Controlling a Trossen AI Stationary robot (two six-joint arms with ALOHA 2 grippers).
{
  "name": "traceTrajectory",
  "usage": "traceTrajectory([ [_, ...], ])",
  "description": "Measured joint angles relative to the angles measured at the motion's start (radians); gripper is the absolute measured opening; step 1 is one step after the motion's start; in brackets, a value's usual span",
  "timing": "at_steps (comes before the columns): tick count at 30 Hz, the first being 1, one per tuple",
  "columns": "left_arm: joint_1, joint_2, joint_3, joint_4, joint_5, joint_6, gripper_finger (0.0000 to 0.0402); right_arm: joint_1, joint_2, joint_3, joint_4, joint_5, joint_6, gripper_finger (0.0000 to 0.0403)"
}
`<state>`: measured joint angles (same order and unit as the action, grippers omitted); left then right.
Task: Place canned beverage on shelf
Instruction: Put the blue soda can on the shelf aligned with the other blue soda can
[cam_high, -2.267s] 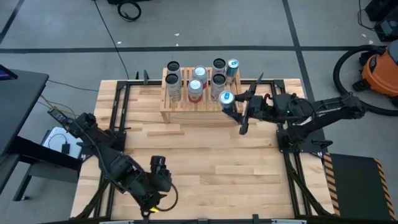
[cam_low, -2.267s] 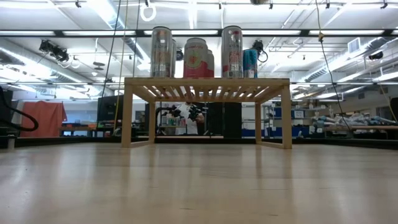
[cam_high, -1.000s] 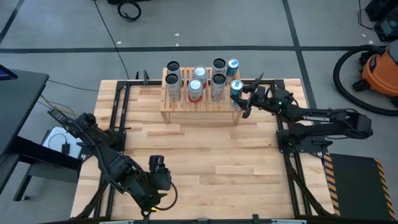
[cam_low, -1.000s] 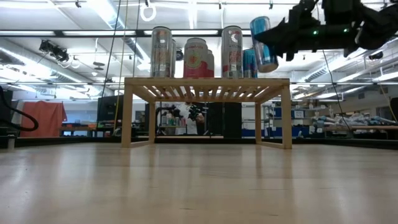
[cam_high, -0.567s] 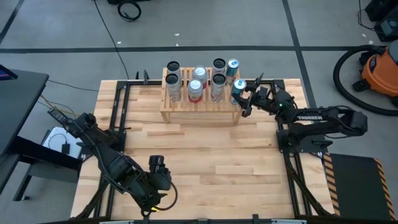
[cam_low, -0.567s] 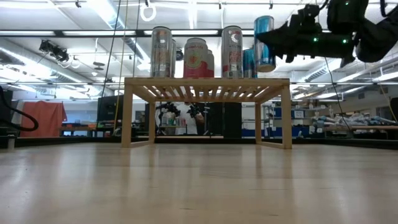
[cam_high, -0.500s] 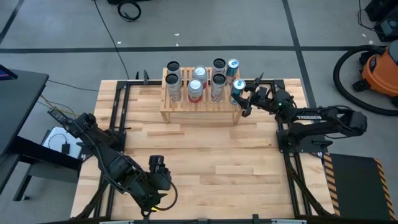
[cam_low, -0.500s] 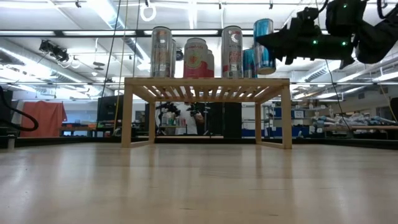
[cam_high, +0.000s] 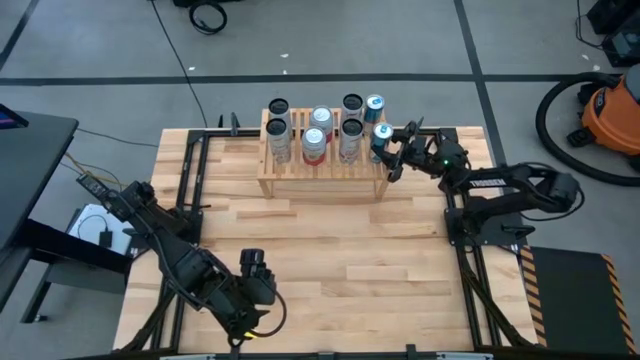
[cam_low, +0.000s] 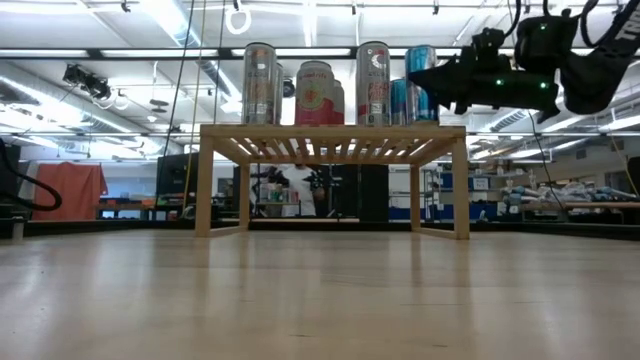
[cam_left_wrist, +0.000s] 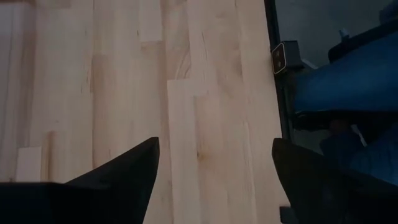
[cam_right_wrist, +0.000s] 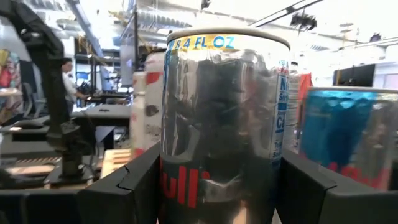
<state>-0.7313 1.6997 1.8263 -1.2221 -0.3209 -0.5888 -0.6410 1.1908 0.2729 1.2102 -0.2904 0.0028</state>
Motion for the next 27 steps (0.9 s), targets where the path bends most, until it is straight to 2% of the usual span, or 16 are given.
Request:
traceTrajectory([
  [7,0.000,0.000,0.000,0.000,0.000,0.000,0.0314,-0.042,0.067,0.000,0.115,-0.054,0.052,0.0244],
  [27,0.018,0.000,0.000,0.000,0.000,0.000,0.0314,-0.084,0.186,0.002,0.218,-0.093,0.065,0.0244],
])
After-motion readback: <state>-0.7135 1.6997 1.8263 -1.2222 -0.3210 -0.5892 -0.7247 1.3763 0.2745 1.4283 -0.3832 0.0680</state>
